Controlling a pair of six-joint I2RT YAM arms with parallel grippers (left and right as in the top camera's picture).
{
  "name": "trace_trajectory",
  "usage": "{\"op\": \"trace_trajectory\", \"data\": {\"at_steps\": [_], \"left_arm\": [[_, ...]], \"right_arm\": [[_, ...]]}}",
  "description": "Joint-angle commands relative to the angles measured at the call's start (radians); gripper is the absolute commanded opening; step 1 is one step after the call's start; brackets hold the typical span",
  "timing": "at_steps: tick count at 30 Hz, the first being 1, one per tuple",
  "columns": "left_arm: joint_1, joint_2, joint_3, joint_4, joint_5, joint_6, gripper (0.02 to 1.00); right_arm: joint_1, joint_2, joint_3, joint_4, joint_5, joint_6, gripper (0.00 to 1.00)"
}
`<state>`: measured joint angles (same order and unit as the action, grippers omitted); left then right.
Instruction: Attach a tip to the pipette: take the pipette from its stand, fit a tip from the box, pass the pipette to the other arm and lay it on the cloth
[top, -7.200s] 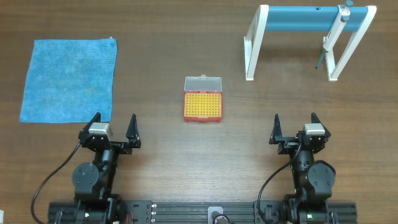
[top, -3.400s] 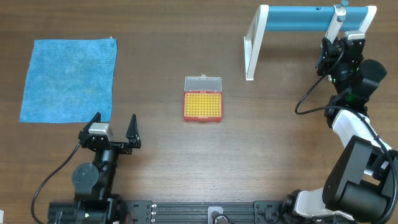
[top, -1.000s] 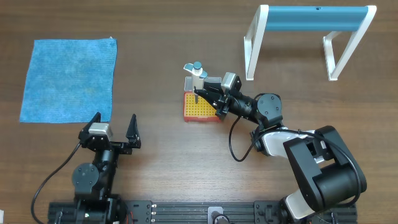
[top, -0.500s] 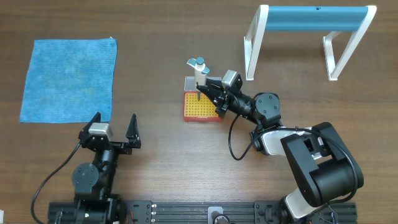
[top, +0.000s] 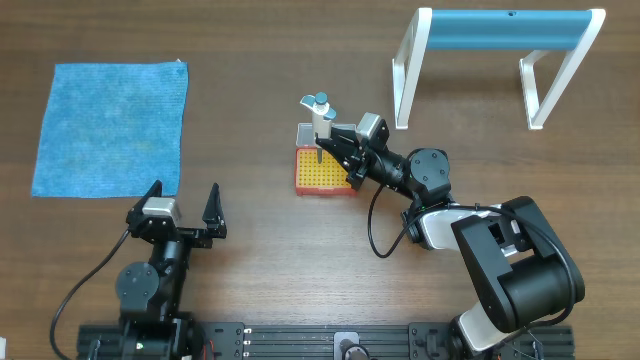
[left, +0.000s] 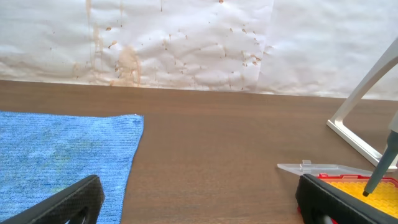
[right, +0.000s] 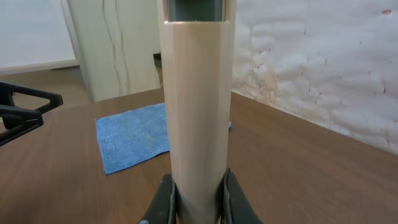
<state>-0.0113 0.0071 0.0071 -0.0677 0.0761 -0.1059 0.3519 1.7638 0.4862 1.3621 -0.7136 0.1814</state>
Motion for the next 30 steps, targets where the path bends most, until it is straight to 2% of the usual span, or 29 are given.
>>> {"op": "trace_trajectory", "data": {"at_steps": [1,16,30], "left_arm": [[-0.003,-0.004,-0.002,-0.007,0.014,0.009,1.000],[-0.003,-0.004,-0.002,-0.007,0.014,0.009,0.998],[-0.003,-0.004,-0.002,-0.007,0.014,0.010,0.998]], "right_arm": [[0.003,0.010,-0.002,-0.013,-0.020,-0.010,0.075],[0.012,0.014,-0.002,-0.022,-0.020,-0.011,0.077],[0.012,0.032,-0.017,-0.048,-0.020,-0.072,0.080]]}}
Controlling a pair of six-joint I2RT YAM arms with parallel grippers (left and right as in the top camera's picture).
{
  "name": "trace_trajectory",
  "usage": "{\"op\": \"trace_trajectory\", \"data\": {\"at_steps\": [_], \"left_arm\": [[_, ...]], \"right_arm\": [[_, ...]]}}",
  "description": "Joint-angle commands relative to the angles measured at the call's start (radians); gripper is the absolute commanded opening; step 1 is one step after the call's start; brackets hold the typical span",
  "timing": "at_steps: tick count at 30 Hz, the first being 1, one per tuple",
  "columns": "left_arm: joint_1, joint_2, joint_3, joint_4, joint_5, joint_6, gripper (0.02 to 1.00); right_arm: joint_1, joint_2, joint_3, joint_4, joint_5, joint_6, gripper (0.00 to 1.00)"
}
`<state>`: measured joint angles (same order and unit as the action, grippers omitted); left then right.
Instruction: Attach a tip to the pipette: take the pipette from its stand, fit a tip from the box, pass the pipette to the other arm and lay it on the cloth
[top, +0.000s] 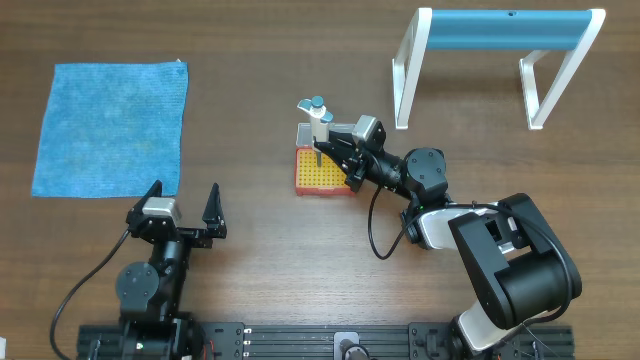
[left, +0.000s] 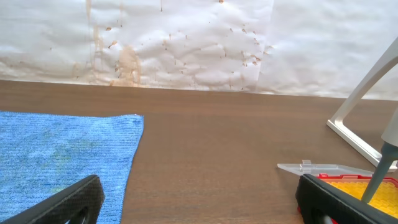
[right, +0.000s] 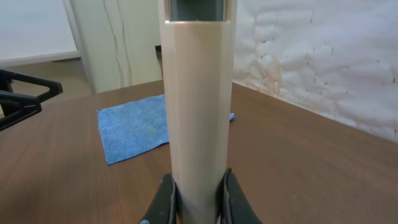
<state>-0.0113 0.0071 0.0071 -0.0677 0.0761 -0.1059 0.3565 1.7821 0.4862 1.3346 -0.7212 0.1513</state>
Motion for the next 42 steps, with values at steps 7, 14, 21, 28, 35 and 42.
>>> {"op": "trace_trajectory", "data": {"at_steps": [7,14,21,28,35,42], "left_arm": [[-0.003,-0.004,-0.002,-0.007,0.014,0.009,0.998],[-0.003,-0.003,-0.002,-0.007,0.014,0.010,0.998],[-0.003,-0.004,-0.002,-0.007,0.014,0.009,0.998],[-0.003,-0.004,-0.002,-0.007,0.014,0.010,0.998],[-0.003,-0.004,-0.002,-0.007,0.014,0.009,0.998],[-0.003,-0.004,-0.002,-0.007,0.014,0.010,0.998]], "right_arm": [[0.007,0.013,-0.033,-0.020,-0.013,-0.060,0.077],[0.014,0.010,-0.016,0.040,-0.047,-0.060,0.077],[0.014,-0.075,0.006,0.040,-0.047,-0.059,0.075],[0.014,-0.219,0.098,-0.135,-0.050,-0.059,0.077],[0.013,-0.410,0.335,-0.646,-0.049,-0.113,0.077],[0.014,-0.432,0.356,-0.692,-0.085,-0.104,0.077]]}}
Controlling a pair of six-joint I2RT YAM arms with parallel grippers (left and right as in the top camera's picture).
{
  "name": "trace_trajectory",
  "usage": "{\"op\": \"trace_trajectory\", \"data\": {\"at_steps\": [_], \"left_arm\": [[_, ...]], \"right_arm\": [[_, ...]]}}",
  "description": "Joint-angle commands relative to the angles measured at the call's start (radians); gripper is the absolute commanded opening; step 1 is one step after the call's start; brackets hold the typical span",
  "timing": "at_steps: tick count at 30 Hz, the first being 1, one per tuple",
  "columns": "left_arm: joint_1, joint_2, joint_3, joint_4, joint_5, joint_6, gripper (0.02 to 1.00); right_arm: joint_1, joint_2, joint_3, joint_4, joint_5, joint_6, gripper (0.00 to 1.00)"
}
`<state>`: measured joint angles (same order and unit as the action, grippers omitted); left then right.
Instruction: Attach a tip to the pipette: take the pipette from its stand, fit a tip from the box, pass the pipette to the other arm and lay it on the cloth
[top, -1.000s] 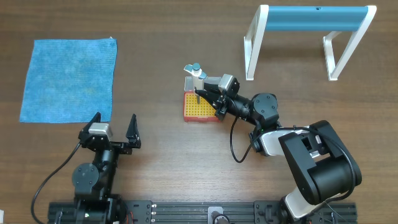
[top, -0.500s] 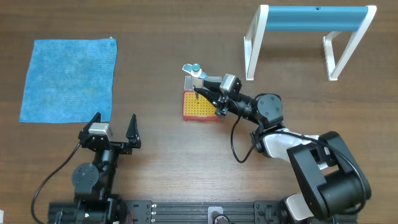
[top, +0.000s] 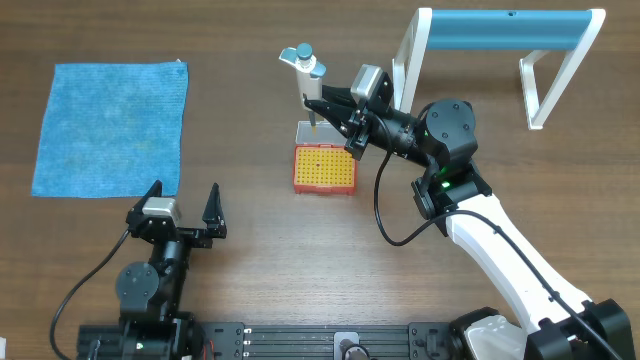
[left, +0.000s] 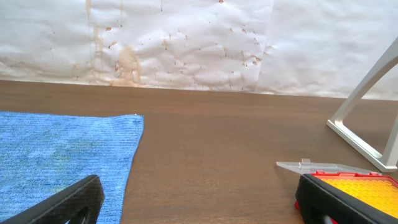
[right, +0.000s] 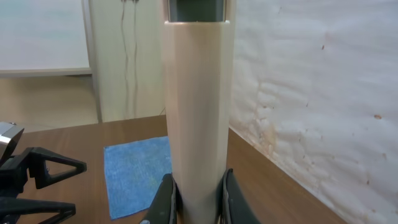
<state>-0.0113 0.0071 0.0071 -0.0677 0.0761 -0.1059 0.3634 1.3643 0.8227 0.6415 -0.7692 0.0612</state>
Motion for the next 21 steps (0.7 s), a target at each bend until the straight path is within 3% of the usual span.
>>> {"op": "trace_trajectory", "data": {"at_steps": [1,8,12,13,14,17,20,21], "left_arm": [[-0.003,-0.004,-0.002,-0.007,0.014,0.009,0.998],[-0.003,-0.004,-0.002,-0.007,0.014,0.010,0.998],[-0.003,-0.004,-0.002,-0.004,0.042,0.005,0.998],[-0.003,-0.004,-0.002,0.001,0.080,0.003,0.998],[-0.003,-0.004,-0.002,0.019,0.170,-0.097,0.998],[-0.003,-0.004,-0.002,0.021,0.388,-0.323,0.996],[-0.003,-0.004,-0.002,0.027,0.577,-0.409,0.998],[-0.003,-0.004,-0.002,0.041,0.584,-0.410,0.996]], "right_arm": [[0.007,-0.014,0.019,0.001,-0.040,-0.014,0.077],[0.007,-0.014,0.019,0.003,-0.086,-0.013,0.077],[0.007,-0.014,0.019,0.002,-0.324,0.033,0.080],[0.007,-0.014,0.019,0.002,-0.365,0.035,0.080],[0.007,-0.014,0.018,0.002,-0.399,0.037,0.077],[0.007,-0.014,0.017,0.002,-0.400,0.062,0.077],[0.007,-0.014,0.017,0.002,-0.399,0.093,0.077],[0.007,-0.014,0.017,0.002,-0.399,0.103,0.077]]}}
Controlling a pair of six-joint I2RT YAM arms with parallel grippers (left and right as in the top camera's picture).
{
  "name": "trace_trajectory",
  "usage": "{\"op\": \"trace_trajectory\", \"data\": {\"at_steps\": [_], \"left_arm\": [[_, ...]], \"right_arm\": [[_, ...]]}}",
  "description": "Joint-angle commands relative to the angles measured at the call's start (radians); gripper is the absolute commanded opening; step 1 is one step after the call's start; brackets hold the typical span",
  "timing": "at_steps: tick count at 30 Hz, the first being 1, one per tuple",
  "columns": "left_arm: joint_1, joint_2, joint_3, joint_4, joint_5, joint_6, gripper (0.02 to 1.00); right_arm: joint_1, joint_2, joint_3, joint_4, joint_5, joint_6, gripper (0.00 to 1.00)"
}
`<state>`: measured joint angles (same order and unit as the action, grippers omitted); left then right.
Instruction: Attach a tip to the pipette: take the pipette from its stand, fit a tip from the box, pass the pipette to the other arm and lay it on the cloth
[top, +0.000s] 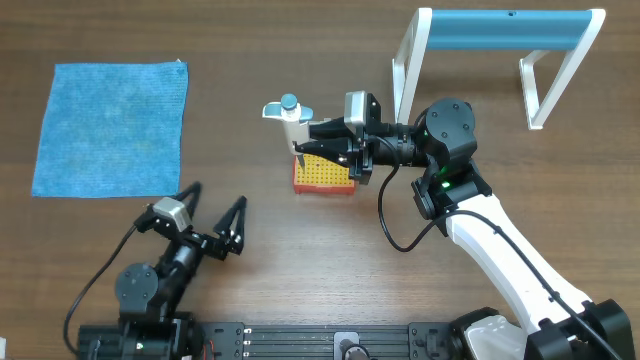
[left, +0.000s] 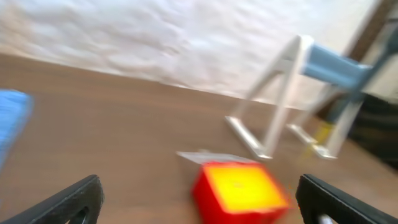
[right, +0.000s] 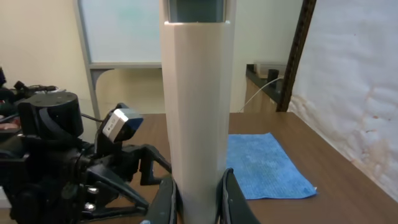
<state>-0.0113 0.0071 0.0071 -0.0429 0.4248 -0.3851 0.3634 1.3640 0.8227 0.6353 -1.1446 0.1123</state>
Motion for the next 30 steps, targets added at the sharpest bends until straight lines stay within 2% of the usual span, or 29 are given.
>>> {"op": "trace_trajectory", "data": {"at_steps": [1,3,5,7,10,11,13,14,17,19,21,23,26,30], "left_arm": [[-0.003,-0.004,-0.002,0.041,0.235,-0.131,0.996],[-0.003,-0.004,-0.002,0.113,0.234,-0.129,0.998],[-0.002,-0.003,-0.002,0.145,0.243,-0.048,0.996],[0.003,0.003,0.005,0.179,0.239,-0.053,0.996],[0.043,0.095,0.153,0.153,0.281,-0.081,0.996],[0.073,0.181,0.251,0.103,0.317,-0.038,0.996],[0.130,0.394,0.442,0.006,0.468,0.071,0.996],[0.171,0.606,0.602,0.002,0.666,0.114,0.998],[0.188,0.915,0.848,0.013,0.945,0.114,0.998],[0.186,1.060,0.961,0.044,1.081,0.114,0.996],[0.186,1.150,1.032,0.109,1.156,0.093,0.998],[0.180,1.185,1.061,0.230,1.168,0.008,0.996],[0.121,1.186,1.061,0.548,1.168,-0.170,0.996],[0.072,1.203,1.061,0.556,1.168,-0.169,0.998]], "right_arm": [[0.007,-0.014,0.017,0.008,-0.025,0.053,0.077],[0.007,-0.014,0.017,0.008,-0.027,0.060,0.077],[0.007,-0.014,0.017,0.008,-0.027,0.060,0.077],[0.009,-0.014,0.017,0.008,-0.027,0.060,0.077],[0.025,-0.014,0.017,0.008,-0.027,0.060,0.075],[0.028,-0.014,0.017,0.008,-0.027,0.060,0.077],[0.031,-0.014,0.017,0.008,-0.027,0.060,0.077],[0.031,-0.014,0.017,0.008,-0.027,0.061,0.080],[0.031,-0.014,0.017,0.008,-0.027,0.060,0.077],[0.031,-0.014,0.017,0.008,-0.027,0.060,0.077],[0.031,-0.014,0.017,0.008,-0.027,0.060,0.077],[0.031,-0.014,0.017,0.008,-0.026,0.060,0.071],[0.031,-0.014,0.018,0.008,-0.003,0.060,0.077],[0.031,-0.014,0.017,0.024,0.053,0.060,0.077]]}}
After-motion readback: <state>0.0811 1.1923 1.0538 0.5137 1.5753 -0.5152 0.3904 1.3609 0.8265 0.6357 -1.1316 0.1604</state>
